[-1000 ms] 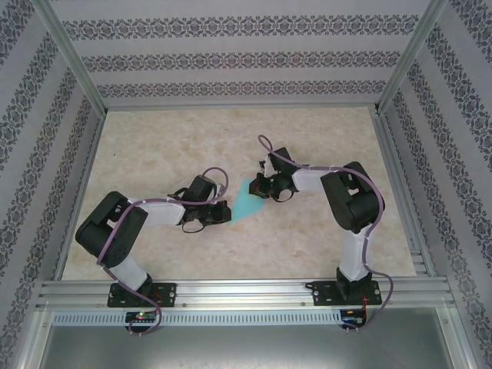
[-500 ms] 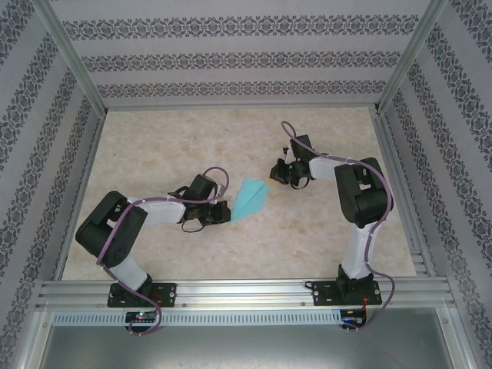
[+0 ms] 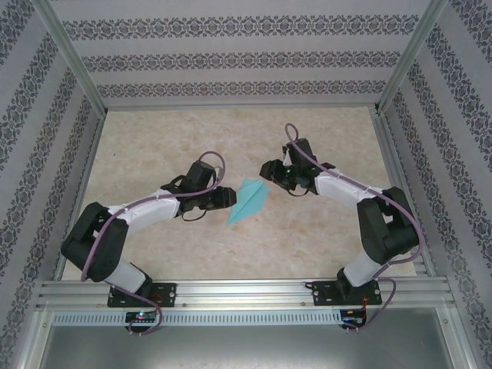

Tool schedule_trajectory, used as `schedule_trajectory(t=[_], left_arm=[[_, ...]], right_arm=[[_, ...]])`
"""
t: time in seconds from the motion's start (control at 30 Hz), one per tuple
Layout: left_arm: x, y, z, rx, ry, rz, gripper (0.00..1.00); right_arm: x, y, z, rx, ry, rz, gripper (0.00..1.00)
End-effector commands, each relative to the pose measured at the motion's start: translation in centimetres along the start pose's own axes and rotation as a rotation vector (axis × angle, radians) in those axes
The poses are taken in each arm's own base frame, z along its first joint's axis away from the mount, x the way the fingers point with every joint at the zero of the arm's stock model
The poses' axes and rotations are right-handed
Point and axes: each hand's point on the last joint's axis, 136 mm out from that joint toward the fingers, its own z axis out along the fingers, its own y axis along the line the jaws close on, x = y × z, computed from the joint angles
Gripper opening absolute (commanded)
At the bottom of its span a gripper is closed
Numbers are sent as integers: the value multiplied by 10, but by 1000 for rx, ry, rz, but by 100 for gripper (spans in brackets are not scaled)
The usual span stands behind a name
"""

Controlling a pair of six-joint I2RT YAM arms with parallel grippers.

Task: Fold a paper plane with a square sheet of paper (pick it up from the middle)
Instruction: Fourth fold the wing at the center of the table, then pick up the paper from the center of the table.

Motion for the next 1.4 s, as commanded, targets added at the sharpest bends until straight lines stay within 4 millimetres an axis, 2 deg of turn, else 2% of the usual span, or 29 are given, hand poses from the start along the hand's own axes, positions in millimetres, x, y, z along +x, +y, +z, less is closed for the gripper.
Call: schedule_trajectory(t=[0.0, 0.17, 0.47, 0.8, 1.07, 1.27, 1.37], left_arm=[[-22, -1, -7, -46, -115, -13, 51], [-21, 17, -5, -121, -118, -46, 62], [-20, 40, -4, -181, -119, -96, 72], [-21, 52, -8, -196, -121, -119, 87], [-22, 59, -10, -214, -118, -133, 93], [-21, 63, -11, -224, -115, -142, 98], [-20, 65, -11, -225, -112, -144, 100]], right_arm=[[13, 2, 8, 38, -27, 104, 52], [29, 6, 27, 71, -2, 134, 48], [40, 6, 50, 101, 39, 153, 42], [50, 12, 71, 67, 92, 160, 41], [53, 15, 71, 45, 97, 168, 40], [55, -2, 63, 119, 64, 172, 45], [55, -4, 65, 118, 63, 172, 45]])
